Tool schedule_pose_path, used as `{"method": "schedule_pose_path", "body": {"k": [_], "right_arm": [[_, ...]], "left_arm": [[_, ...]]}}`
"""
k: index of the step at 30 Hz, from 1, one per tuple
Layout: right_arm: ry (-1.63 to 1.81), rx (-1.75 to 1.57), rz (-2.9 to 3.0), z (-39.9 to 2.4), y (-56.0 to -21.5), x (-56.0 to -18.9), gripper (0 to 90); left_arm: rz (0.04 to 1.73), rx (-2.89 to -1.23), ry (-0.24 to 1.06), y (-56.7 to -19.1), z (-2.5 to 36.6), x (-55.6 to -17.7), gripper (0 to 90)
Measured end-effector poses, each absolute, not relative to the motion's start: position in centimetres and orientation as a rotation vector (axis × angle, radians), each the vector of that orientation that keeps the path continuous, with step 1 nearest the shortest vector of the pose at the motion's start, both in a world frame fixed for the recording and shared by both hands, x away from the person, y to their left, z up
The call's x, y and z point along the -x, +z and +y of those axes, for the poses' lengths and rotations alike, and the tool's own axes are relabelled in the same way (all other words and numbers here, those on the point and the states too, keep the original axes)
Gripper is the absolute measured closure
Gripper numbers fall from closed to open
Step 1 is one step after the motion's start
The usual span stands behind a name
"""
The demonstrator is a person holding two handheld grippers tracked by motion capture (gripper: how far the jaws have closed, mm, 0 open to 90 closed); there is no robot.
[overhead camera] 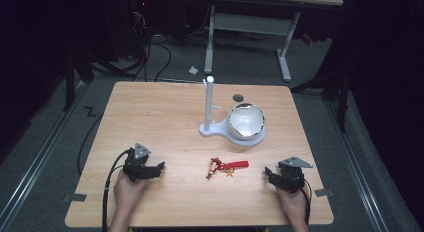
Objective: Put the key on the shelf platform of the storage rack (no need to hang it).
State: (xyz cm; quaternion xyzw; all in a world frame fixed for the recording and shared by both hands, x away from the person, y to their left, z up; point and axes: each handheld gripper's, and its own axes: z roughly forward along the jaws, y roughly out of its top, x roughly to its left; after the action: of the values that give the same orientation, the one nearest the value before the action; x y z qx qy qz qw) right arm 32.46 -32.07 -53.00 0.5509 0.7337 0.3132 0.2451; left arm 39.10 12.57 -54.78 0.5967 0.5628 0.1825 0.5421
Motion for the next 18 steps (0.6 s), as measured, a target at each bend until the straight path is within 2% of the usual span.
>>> {"method": "schedule_pose_path", "body": {"k": [9,18], "right_arm": [[0.855,-1.503,2.006,-32.07,-52.99,-32.46,39.7],[0.851,-1.499,2.018,-32.03,-53.01,-32.60,33.1]], "left_arm": [[1.337,-1.417,0.433,-54.77,12.57,-39.11,21.4],[1.337,-1.419,0.434,-54.77,12.58,-39.11,21.4]]}}
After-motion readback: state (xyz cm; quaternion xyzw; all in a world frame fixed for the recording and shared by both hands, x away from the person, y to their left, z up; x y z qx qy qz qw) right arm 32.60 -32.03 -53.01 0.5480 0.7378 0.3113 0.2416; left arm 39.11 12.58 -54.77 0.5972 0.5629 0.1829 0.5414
